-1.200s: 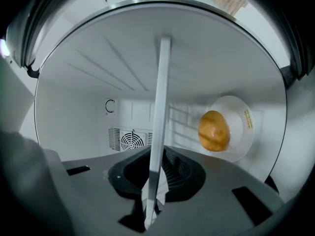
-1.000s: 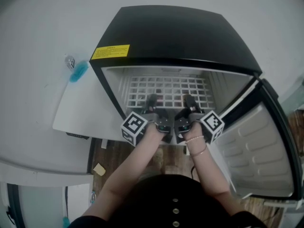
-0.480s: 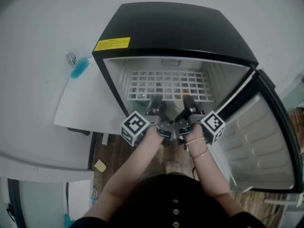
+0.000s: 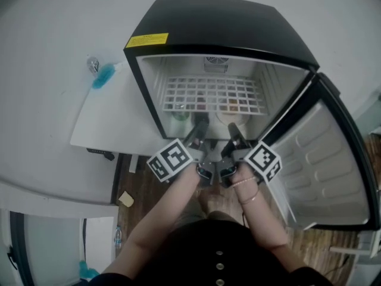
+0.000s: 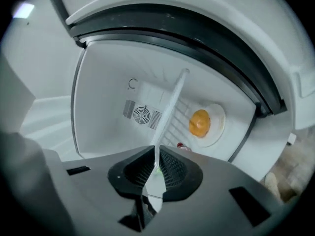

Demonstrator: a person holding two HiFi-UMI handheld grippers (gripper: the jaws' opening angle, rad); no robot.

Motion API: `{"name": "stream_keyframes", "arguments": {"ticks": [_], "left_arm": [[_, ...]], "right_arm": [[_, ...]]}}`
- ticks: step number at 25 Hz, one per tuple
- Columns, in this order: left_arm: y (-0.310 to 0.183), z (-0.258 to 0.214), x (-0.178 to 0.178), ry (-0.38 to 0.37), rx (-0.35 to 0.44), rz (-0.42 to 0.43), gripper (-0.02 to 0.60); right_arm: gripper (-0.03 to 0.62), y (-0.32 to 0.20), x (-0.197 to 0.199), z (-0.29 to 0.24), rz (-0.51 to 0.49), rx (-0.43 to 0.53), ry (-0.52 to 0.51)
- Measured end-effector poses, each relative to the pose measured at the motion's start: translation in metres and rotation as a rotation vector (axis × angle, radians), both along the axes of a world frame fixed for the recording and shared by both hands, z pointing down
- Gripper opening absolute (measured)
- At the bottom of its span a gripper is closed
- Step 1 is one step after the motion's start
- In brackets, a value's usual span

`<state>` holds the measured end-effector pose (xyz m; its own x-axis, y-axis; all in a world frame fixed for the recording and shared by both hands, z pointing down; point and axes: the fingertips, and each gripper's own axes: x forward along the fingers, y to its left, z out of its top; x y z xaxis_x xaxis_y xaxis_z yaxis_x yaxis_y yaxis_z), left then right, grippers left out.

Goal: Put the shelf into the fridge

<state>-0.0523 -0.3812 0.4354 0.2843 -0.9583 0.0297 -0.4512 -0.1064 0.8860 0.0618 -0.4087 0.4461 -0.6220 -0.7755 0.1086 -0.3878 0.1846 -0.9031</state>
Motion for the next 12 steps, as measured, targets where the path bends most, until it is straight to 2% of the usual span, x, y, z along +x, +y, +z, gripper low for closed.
{"name": "stream_keyframes", "arguments": {"ticks": [3, 5, 8, 10, 12], "left_arm": [[0.011, -0.010, 0.005, -0.134, 0.048, 0.025, 0.017], [0.018, -0.015, 0.009, -0.251, 0.077, 0.046, 0.008], [0.030, -0.023, 0.014, -0.530, 0.132, 0.057, 0.007], [0.038, -0.029, 0.016, -0.715, 0.174, 0.051, 0.006], [0.044, -0.034, 0.018, -0.827, 0.203, 0.049, 0.006]], "right_arm": [[0.021, 0.015, -0.007, -0.013, -0.051, 0.098, 0.129], [0.012, 0.024, -0.015, -0.025, -0.089, 0.197, 0.243], [0.011, 0.037, -0.024, -0.039, -0.118, 0.355, 0.443], [0.011, 0.045, -0.028, -0.044, -0.128, 0.431, 0.541], [0.011, 0.051, -0.032, -0.047, -0.132, 0.490, 0.625]]}}
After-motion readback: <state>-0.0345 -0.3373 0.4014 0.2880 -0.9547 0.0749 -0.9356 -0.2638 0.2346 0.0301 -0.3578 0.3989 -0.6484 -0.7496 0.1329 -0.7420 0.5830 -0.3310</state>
